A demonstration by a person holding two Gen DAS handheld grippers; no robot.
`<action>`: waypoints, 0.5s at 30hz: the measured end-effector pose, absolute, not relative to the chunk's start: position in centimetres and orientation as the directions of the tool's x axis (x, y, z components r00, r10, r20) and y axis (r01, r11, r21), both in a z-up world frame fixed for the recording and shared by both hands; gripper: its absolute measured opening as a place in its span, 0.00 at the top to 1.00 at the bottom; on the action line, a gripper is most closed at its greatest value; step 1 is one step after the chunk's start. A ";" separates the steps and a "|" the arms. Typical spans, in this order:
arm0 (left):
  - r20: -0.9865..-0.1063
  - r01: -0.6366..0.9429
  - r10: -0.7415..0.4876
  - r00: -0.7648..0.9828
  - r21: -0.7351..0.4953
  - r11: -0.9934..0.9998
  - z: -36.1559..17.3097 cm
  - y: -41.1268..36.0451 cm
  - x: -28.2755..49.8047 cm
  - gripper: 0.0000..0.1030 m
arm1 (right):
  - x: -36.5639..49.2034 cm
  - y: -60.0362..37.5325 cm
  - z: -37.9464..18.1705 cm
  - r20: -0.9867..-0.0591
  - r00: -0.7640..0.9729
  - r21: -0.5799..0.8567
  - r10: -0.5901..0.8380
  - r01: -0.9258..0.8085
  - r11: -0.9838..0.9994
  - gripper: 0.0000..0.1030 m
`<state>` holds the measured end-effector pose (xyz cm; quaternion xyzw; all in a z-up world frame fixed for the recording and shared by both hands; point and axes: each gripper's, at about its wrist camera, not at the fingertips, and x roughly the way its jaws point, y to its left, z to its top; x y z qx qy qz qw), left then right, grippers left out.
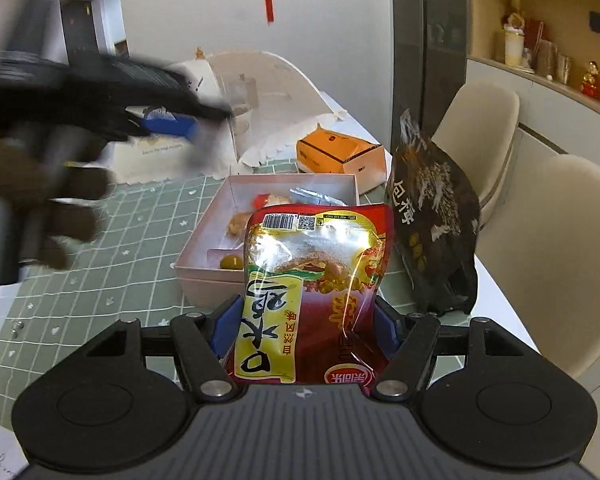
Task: Organize snacks
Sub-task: 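Lower the biscuit and red-yellow packets into the pink box and open both tools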
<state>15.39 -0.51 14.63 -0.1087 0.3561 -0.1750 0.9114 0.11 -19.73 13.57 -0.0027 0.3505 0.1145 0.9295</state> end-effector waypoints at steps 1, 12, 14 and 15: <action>-0.596 0.248 -0.436 0.674 -0.374 0.894 13.9 0.0 15.3 0.56 | 0.4 -19.6 13.5 -0.662 0.721 0.070 0.205 -0.212 0.975 0.34; -0.646 0.216 -0.394 0.654 -0.340 0.915 8.9 1.9 7.2 0.56 | 7.9 -19.6 17.9 -0.621 0.737 0.153 0.266 -0.218 0.964 0.28; -0.665 0.210 -0.361 0.654 -0.299 0.931 8.0 1.7 6.2 0.56 | 12.0 -19.0 17.9 -0.631 0.715 0.210 0.300 -0.215 0.954 0.09; -0.669 0.214 -0.350 0.656 -0.280 0.936 7.5 1.7 5.7 0.56 | 13.7 -18.7 17.4 -0.642 0.708 0.215 0.294 -0.202 0.955 0.09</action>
